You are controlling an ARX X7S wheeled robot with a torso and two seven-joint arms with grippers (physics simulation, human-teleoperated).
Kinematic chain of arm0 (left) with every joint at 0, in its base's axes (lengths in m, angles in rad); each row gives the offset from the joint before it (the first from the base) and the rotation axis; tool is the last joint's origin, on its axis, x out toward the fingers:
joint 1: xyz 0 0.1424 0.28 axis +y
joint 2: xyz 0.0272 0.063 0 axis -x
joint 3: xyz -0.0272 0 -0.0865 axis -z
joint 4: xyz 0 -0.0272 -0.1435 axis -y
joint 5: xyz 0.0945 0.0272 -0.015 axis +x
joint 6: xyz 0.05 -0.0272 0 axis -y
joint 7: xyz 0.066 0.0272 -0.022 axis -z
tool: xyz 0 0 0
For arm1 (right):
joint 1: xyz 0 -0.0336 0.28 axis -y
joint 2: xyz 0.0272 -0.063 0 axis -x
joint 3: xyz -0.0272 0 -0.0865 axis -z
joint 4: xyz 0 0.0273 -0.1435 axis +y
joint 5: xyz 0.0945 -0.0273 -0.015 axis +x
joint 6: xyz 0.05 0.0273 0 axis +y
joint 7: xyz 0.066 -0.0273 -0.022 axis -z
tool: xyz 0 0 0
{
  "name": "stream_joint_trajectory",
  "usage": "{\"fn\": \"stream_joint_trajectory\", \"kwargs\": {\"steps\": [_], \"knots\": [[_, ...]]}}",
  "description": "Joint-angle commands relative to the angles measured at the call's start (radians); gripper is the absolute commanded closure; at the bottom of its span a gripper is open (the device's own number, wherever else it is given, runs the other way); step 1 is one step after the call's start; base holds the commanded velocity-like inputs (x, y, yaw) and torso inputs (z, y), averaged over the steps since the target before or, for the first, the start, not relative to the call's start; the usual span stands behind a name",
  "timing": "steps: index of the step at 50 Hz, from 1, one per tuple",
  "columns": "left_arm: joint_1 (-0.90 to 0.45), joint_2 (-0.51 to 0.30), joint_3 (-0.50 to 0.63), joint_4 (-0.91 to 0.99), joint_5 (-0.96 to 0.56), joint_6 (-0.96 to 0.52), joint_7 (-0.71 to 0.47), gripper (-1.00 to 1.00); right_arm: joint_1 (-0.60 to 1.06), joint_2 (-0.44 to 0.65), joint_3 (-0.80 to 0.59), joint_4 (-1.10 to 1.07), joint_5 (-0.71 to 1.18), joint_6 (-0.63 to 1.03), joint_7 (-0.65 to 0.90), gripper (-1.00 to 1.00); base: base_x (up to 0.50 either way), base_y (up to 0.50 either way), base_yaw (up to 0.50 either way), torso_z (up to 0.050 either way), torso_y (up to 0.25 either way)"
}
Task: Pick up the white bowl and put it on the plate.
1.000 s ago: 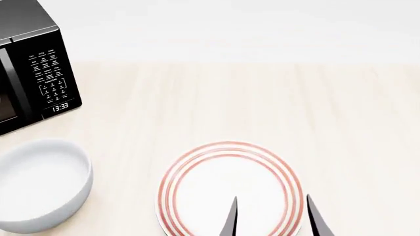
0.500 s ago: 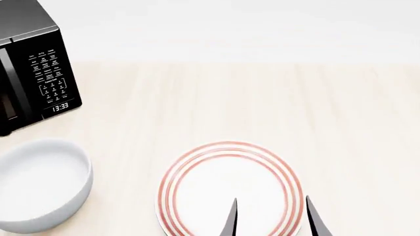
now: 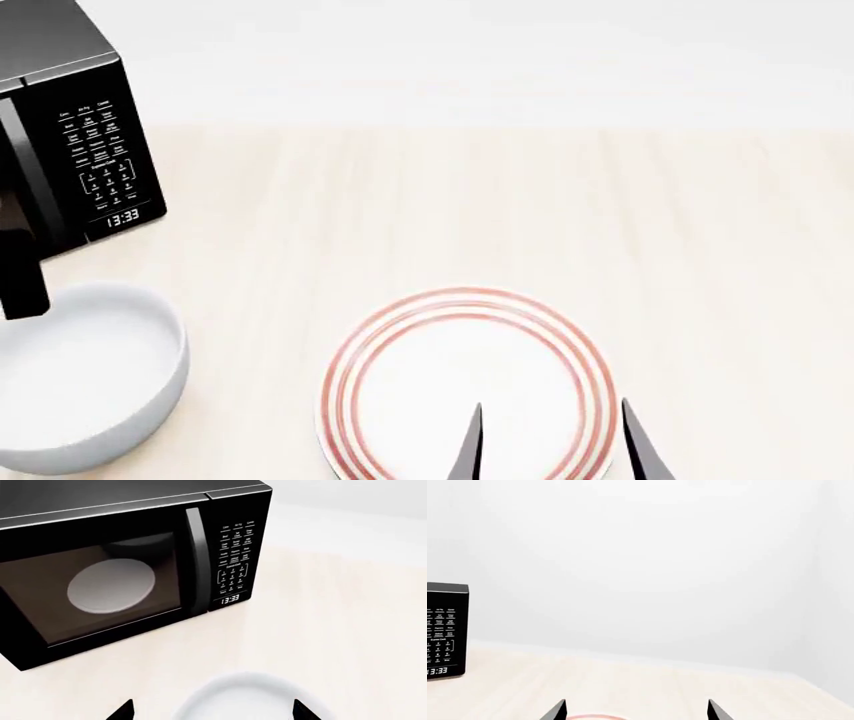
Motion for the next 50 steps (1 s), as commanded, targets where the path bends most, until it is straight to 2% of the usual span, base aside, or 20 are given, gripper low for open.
{"fn": "stream_joint_trajectory", "kwargs": {"steps": [1, 50], "knots": [[0.030, -0.002, 0.000, 0.003, 0.002, 0.009, -0.012, -1.00, 0.002, 0.006, -0.006, 0.002, 0.005, -0.002, 0.006, -1.00, 0.00, 0.00, 0.00, 0.000, 0.000], [0.093, 0.017, 0.023, -0.082, 0.044, 0.070, 0.035, -1.00, 0.007, 0.024, -0.026, 0.024, 0.017, -0.016, 0.026, -1.00, 0.00, 0.00, 0.00, 0.000, 0.000]]}}
